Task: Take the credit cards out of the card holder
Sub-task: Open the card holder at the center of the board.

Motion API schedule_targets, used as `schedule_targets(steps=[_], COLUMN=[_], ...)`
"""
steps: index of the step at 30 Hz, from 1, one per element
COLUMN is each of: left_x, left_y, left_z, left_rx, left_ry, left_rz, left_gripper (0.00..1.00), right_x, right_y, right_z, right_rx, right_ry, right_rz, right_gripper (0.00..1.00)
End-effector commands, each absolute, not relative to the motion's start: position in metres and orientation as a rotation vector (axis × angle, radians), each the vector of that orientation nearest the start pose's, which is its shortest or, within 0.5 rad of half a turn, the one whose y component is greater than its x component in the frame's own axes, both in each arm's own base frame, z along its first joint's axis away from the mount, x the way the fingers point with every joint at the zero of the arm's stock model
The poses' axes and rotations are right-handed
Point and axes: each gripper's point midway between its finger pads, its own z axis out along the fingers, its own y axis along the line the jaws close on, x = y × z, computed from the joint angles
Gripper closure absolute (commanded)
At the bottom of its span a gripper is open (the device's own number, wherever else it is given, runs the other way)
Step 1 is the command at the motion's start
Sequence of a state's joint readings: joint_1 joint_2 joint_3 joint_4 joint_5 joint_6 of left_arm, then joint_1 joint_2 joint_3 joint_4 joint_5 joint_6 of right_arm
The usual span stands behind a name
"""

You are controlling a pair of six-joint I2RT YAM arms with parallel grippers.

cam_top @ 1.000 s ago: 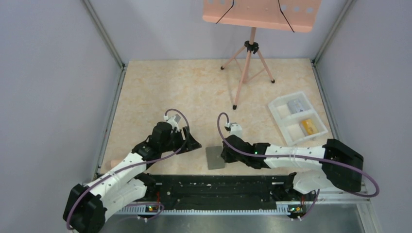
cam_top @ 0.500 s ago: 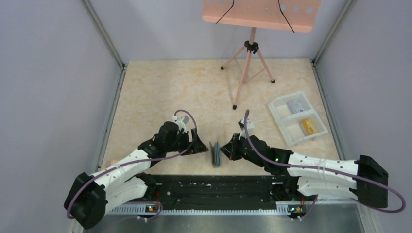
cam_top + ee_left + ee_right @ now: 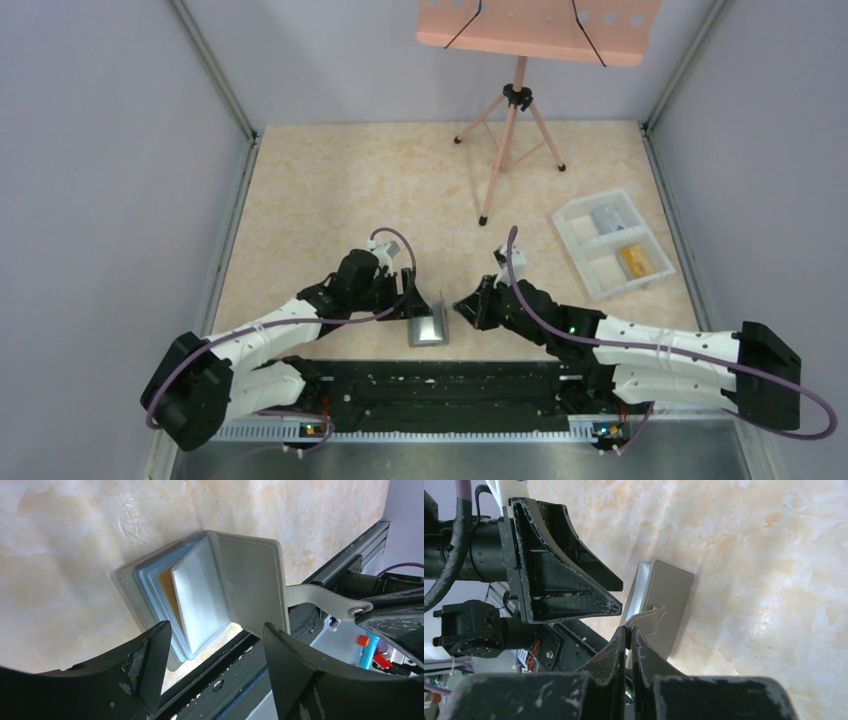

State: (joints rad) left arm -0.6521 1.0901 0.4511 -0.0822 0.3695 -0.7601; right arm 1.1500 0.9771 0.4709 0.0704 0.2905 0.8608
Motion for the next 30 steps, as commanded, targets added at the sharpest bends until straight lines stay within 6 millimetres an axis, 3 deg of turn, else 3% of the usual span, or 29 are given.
schedule_targets(steps=[1,4,12,17,30], left_x=[0.181,0.182,0.188,0.188,0.186], left_y=[-0.254,-0.254,-0.24,-0.236,-0.242], left_z=[0.094,0.092,0.083,0.078,0.069], left_rx=[0.129,0.128,0.066,0.05,0.076], left_ry=[2.427,2.43,2.466,2.48,2.494], left_rz=[-1.124,-1.116,-0.984,-0.961,-0.994], left_gripper=[0.28,0.29,0.31,0.36,0.44], right_x=[0.157,0.159,0.157,0.152,0.168], right_y=[0.283,0.273,0.224,0.205,0.187], right_z=[0.139,0.134,0.081,0.054,0.052], right_rx=[-0.065,-0.035,0.077,0.13,0.156], right_ry=[2.104,2.107,2.233,2.28,2.27], right_rz=[0.941,0.906,0.674,0.619,0.533], right_gripper=[1.0,1.0,1.0,1.0,1.0])
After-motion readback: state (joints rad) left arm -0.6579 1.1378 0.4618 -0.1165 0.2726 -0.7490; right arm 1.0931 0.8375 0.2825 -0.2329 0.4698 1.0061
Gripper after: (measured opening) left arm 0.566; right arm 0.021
